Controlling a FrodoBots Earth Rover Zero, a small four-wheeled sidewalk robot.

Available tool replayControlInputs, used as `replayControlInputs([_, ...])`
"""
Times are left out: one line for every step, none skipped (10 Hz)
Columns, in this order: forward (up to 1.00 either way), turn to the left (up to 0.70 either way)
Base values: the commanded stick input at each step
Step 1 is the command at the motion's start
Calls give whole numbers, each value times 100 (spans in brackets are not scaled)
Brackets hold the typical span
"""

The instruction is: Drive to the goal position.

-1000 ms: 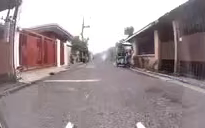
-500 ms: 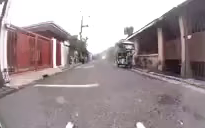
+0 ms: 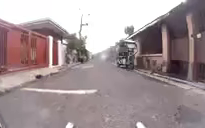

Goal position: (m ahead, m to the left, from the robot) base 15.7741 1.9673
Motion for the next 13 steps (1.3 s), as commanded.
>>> replayControlInputs([100, -4])
replayControlInputs([100, -4])
replayControlInputs([100, -4])
replayControlInputs([100, -4])
replayControlInputs([100, -4])
replayControlInputs([100, -4])
replayControlInputs([100, -4])
replayControlInputs([100, -4])
replayControlInputs([100, -4])
replayControlInputs([100, -4])
replayControlInputs([100, -4])
replayControlInputs([100, -4])
replayControlInputs([100, -4])
